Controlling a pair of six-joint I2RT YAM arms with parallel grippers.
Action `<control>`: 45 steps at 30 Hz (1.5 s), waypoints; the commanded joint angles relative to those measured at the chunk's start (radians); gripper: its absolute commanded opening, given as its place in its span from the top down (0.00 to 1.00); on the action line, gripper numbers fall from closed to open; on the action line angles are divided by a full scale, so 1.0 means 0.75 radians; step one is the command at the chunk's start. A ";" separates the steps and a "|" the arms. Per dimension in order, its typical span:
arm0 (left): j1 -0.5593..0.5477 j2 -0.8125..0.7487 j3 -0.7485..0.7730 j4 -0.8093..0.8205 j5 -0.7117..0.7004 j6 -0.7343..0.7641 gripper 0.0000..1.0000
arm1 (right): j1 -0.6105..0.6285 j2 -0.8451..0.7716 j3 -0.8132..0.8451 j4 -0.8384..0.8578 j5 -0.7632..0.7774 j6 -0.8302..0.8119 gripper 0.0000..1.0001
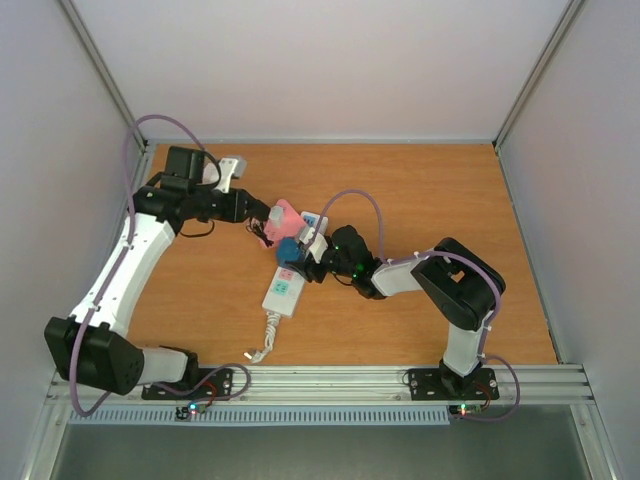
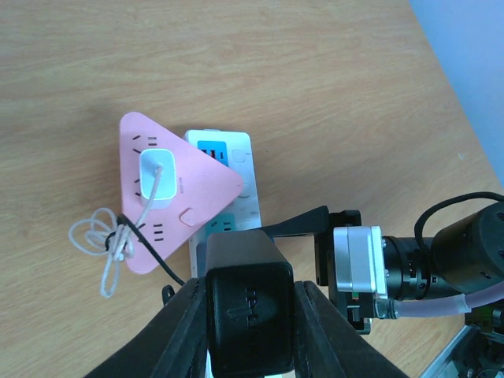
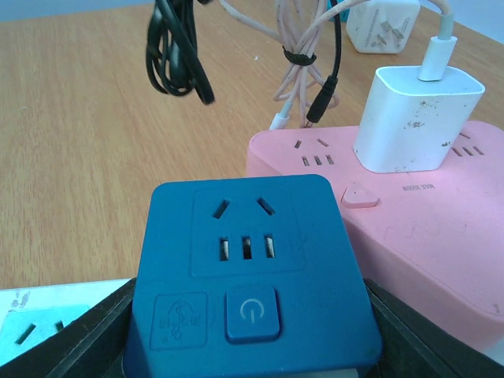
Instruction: Pull the plug off the socket
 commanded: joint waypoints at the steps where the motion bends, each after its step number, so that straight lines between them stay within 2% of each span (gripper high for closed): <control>1: 0.068 -0.042 0.011 -0.031 0.090 0.043 0.99 | -0.011 0.009 -0.027 -0.113 0.068 -0.044 0.83; 13: 0.292 -0.100 0.052 -0.091 0.110 0.103 0.99 | -0.023 -0.009 -0.069 -0.133 0.061 -0.027 0.83; 25: 0.536 0.044 0.283 0.000 0.138 0.148 0.99 | -0.031 -0.010 -0.071 -0.138 0.056 -0.035 0.83; 34: 0.554 0.171 0.505 0.133 0.168 0.067 0.99 | -0.035 -0.010 -0.074 -0.134 0.055 -0.029 0.83; 39: 0.520 0.197 0.477 0.184 0.346 -0.006 0.99 | -0.037 -0.004 -0.068 -0.135 0.051 -0.032 0.83; 45: 0.490 0.175 0.342 0.326 0.277 -0.020 0.99 | -0.035 0.002 -0.057 -0.141 0.044 -0.033 0.83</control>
